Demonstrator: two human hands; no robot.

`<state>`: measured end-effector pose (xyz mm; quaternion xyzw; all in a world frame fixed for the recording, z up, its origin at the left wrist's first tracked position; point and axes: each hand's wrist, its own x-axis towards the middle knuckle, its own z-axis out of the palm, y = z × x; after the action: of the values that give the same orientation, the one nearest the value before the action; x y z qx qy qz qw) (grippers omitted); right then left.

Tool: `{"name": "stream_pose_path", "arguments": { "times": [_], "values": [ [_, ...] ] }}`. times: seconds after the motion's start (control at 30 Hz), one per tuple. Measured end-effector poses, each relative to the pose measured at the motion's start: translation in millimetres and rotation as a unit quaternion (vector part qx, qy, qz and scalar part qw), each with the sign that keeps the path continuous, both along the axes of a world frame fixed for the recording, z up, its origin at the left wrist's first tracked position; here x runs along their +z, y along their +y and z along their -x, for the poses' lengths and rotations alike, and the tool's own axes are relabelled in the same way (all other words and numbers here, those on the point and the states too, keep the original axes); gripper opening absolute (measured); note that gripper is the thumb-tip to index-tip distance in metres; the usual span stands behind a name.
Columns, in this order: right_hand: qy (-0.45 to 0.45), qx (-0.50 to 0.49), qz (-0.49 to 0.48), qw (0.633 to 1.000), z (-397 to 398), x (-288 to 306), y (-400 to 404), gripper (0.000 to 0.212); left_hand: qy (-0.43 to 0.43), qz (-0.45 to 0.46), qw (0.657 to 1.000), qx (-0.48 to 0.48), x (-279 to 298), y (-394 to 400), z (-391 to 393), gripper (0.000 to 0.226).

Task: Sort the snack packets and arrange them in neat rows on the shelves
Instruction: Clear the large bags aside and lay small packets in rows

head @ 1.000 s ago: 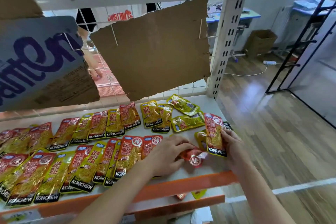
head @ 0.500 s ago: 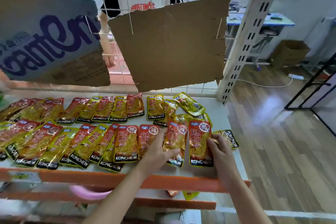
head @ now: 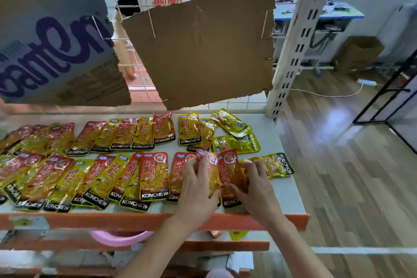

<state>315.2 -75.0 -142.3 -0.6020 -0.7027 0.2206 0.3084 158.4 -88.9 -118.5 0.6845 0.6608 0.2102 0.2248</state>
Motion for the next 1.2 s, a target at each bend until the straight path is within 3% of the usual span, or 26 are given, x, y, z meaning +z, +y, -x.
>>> {"name": "stream_pose_path", "arguments": {
  "times": [0.1, 0.17, 0.33, 0.47, 0.6, 0.77, 0.87, 0.97, 1.03, 1.13, 1.2],
  "values": [
    [-0.034, -0.050, -0.060, 0.996, 3, -4, -3, 0.040, 0.125, 0.007, 0.992, 0.005, 3, 5, 4, 0.080],
    [-0.015, -0.076, -0.078, 0.994, -1, -6, -2, 0.028, 0.161, 0.020, 0.987, -0.018, 8, 12, 8, 0.078],
    [-0.010, -0.167, -0.048, 0.985, -32, -1, 13, 0.006, 0.111, -0.019, 0.988, -0.101, 15, 52, 9, 0.055],
    [-0.134, -0.079, -0.004, 0.988, -54, 3, 25, 0.056, 0.097, -0.012, 0.980, -0.176, 16, 93, -5, 0.056],
    [-0.241, -0.014, 0.123, 0.963, -64, 10, 30, 0.092, 0.201, 0.077, 0.937, -0.277, 17, 123, -14, 0.075],
    [-0.290, -0.029, 0.035, 0.956, -65, 5, 29, 0.055, 0.287, 0.047, 0.888, -0.356, 26, 141, -9, 0.081],
    [-0.298, -0.060, -0.026, 0.953, -63, 1, 26, 0.044, 0.285, -0.006, 0.878, -0.386, 28, 143, -4, 0.063],
    [-0.269, -0.073, -0.085, 0.957, -69, 1, 28, 0.028, 0.229, -0.083, 0.892, -0.381, 23, 144, 3, 0.039],
    [-0.199, -0.119, -0.103, 0.967, -68, 8, 28, 0.019, 0.133, -0.160, 0.912, -0.352, 20, 145, 6, 0.033],
    [0.029, -0.190, -0.039, 0.981, -66, 28, 32, 0.014, -0.030, -0.214, 0.939, -0.269, 28, 143, 6, 0.036],
    [0.240, -0.188, 0.008, 0.952, -60, 43, 31, 0.016, -0.138, -0.207, 0.945, -0.214, 40, 143, 6, 0.025]
  ]
}}
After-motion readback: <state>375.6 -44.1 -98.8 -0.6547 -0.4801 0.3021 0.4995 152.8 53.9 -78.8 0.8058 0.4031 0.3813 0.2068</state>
